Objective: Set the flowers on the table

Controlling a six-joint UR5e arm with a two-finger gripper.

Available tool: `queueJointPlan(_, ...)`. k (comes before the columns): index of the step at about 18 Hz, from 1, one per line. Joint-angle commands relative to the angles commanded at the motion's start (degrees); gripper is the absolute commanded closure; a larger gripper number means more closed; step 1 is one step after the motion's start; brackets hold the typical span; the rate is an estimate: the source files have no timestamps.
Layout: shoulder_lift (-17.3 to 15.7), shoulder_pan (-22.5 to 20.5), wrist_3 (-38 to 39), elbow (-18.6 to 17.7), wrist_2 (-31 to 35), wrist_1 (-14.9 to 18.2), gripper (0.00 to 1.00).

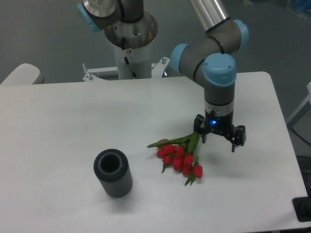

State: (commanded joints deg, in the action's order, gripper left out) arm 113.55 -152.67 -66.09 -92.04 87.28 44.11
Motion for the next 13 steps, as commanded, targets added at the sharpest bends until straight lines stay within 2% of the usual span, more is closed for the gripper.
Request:
queueJointPlan(2, 1.1, -0.1, -2.8, 3.3, 0.0, 2.7, 0.0)
queueJointPlan(5, 1.0, -0.4, -9.6, 6.9, -0.4, 4.4, 0.0)
queueJointPlan(8, -0.6, 1.7, -9.8, 11.5, -0.2, 11.2, 0.0)
queueJointPlan(11, -1.7, 4.7, -9.9, 15.9, -0.1, 15.8, 0.0)
queueJointPlan(13, -1.8, 7.0, -8.9, 17.2, 0.0, 16.7, 0.0)
